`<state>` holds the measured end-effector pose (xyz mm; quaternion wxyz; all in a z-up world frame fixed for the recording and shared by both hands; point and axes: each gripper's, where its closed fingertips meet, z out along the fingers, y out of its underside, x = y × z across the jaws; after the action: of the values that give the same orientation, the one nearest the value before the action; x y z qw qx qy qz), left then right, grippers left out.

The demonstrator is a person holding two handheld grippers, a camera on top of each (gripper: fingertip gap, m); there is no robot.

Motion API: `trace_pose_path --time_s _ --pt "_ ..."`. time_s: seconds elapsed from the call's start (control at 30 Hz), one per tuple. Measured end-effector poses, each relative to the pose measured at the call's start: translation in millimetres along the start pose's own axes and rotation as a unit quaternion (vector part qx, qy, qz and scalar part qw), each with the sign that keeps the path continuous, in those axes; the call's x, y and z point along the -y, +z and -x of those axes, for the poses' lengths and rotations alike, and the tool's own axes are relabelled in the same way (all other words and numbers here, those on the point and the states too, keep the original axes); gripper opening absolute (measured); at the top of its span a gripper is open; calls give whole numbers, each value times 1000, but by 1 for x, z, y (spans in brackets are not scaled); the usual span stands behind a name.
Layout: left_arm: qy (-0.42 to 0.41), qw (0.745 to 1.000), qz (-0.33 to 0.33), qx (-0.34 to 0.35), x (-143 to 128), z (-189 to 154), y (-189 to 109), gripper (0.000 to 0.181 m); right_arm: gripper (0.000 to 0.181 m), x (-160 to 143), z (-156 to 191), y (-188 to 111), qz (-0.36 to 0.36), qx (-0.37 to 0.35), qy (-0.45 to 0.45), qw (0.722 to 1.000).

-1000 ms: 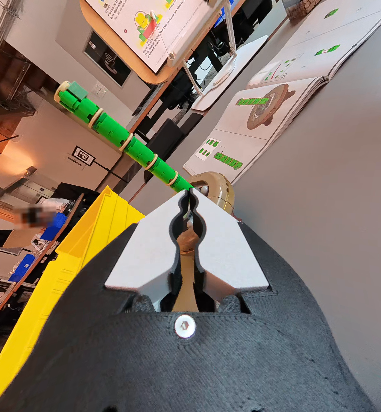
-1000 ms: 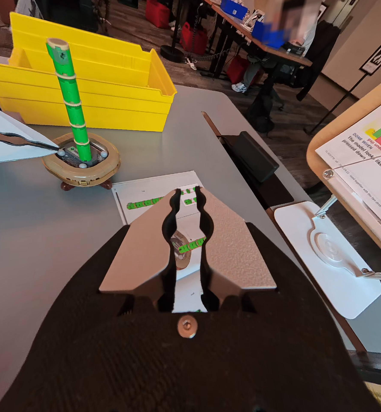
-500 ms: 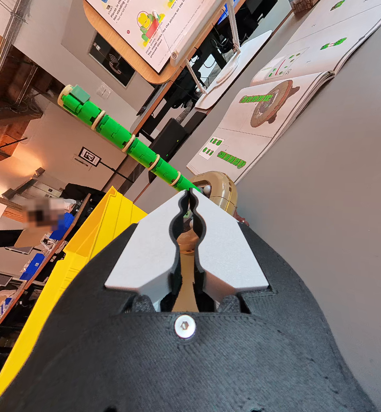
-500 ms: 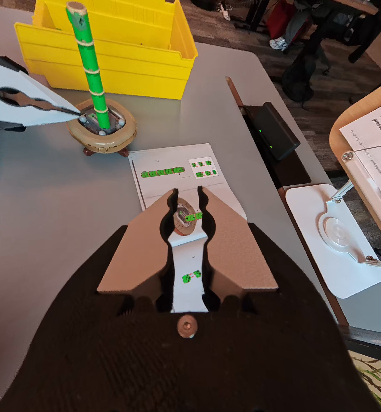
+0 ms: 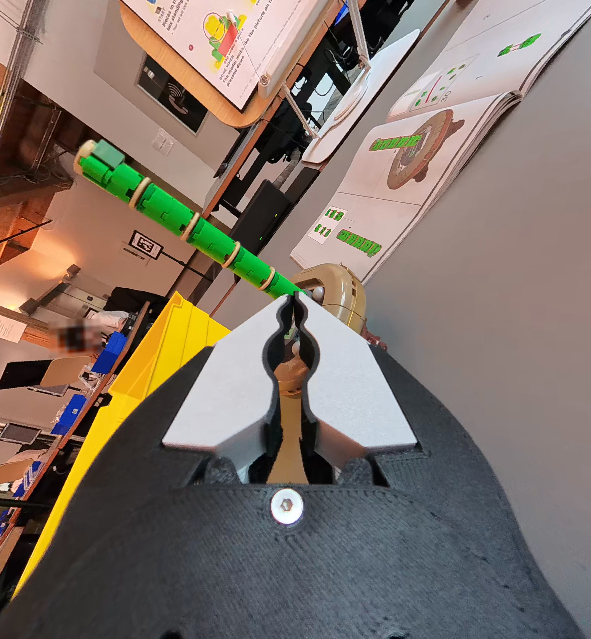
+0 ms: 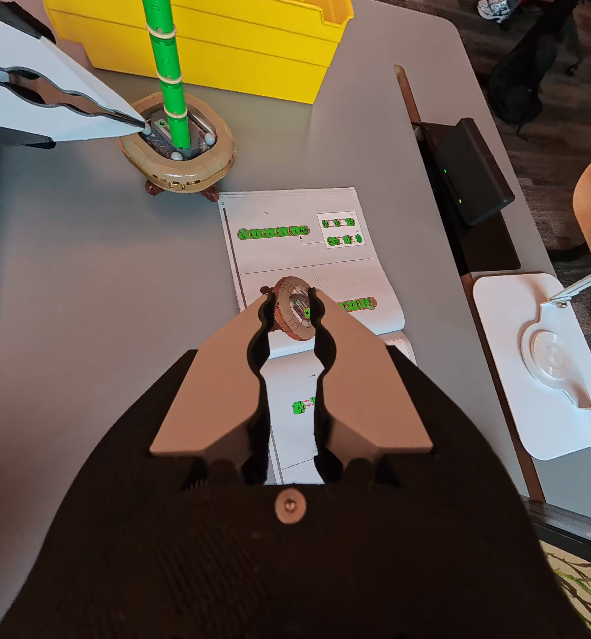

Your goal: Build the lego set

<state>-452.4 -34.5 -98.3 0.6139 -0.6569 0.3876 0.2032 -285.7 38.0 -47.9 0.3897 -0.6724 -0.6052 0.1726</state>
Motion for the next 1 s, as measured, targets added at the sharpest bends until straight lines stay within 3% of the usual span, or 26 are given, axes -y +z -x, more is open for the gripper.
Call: trace_pose_path --time_s 0.4,1.0 --pt "7 1000 5 0 -1 -2 1 0 20 -3 -4 -3 6 3 -6 1000" --pt "-2 1000 -7 4 2 2 -3 0 21 4 7 26 46 16 -75 996"
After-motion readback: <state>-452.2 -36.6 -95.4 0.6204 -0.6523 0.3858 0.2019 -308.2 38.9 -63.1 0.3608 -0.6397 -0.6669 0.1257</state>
